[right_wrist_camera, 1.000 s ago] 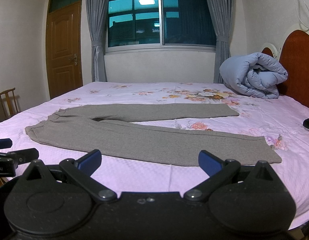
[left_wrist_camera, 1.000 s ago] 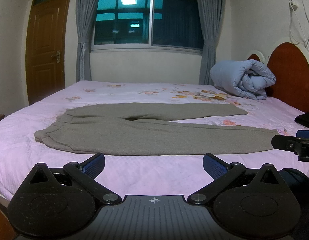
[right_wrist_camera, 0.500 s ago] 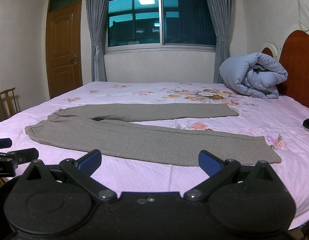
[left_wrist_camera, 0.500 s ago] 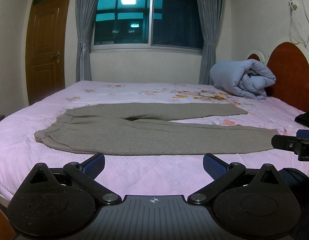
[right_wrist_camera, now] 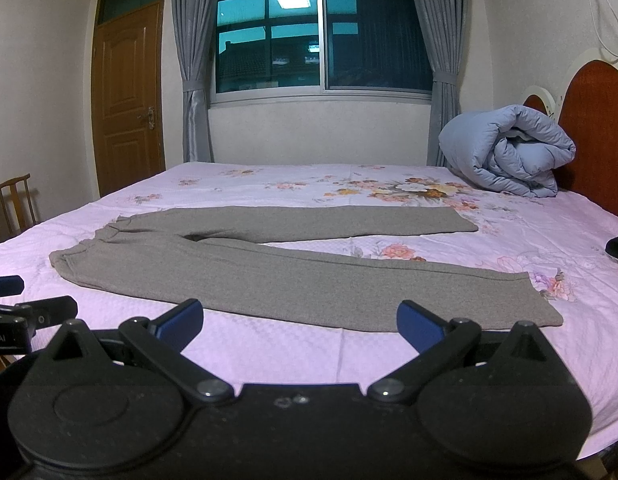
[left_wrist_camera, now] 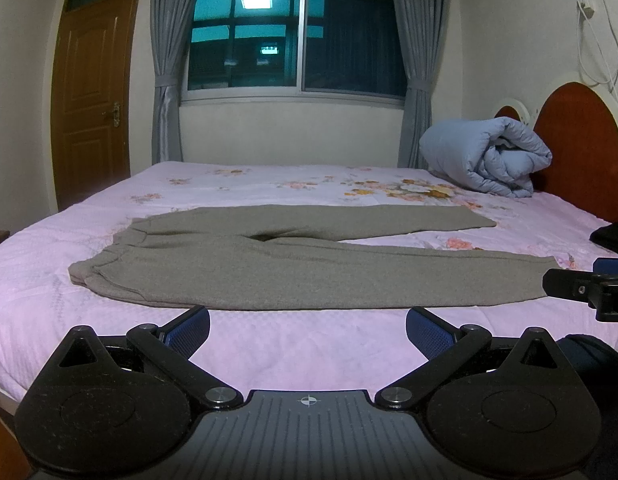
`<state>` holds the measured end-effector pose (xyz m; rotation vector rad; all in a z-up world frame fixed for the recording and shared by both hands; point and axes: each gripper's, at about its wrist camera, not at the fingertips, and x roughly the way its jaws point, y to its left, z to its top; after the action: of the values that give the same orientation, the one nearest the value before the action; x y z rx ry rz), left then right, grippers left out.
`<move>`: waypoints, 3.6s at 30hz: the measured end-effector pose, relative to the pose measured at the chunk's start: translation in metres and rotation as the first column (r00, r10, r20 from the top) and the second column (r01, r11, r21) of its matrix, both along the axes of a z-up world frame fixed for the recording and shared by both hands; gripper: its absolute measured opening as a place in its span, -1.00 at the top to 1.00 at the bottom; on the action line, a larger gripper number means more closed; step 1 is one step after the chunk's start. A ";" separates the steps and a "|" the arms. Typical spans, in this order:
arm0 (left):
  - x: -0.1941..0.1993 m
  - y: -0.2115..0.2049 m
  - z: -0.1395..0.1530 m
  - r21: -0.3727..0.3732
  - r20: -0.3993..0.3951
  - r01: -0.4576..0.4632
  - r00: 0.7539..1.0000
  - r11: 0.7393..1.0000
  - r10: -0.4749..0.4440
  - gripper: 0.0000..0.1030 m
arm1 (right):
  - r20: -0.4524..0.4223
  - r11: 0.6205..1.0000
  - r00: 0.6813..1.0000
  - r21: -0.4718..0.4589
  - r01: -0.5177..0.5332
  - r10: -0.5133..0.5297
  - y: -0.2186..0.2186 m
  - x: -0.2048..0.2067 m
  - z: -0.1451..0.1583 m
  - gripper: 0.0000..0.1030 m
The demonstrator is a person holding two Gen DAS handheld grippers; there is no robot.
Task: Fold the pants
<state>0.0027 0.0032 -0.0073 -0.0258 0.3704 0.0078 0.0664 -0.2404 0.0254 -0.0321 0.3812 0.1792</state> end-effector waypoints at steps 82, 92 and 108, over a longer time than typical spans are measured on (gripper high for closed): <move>0.463 0.348 -0.013 -0.304 -0.145 -0.134 0.985 0.943 0.093 0.51 | -0.200 0.996 0.976 0.034 -0.086 0.091 0.004 0.489 -0.031 -0.75; 0.419 0.347 0.024 -0.306 -0.094 -0.061 0.995 0.950 0.034 0.51 | -0.204 0.910 0.906 -0.118 -0.398 0.370 0.062 0.530 -0.055 -0.23; 0.430 0.356 0.024 -0.263 -0.120 -0.030 0.993 0.964 -0.002 0.51 | -0.330 0.713 0.746 -0.240 -0.659 0.578 0.080 0.542 -0.037 1.00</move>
<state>0.4327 0.3588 0.0168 -0.2940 0.4888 -0.0264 0.6086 -0.1608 -0.0116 -0.5019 0.6281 0.8021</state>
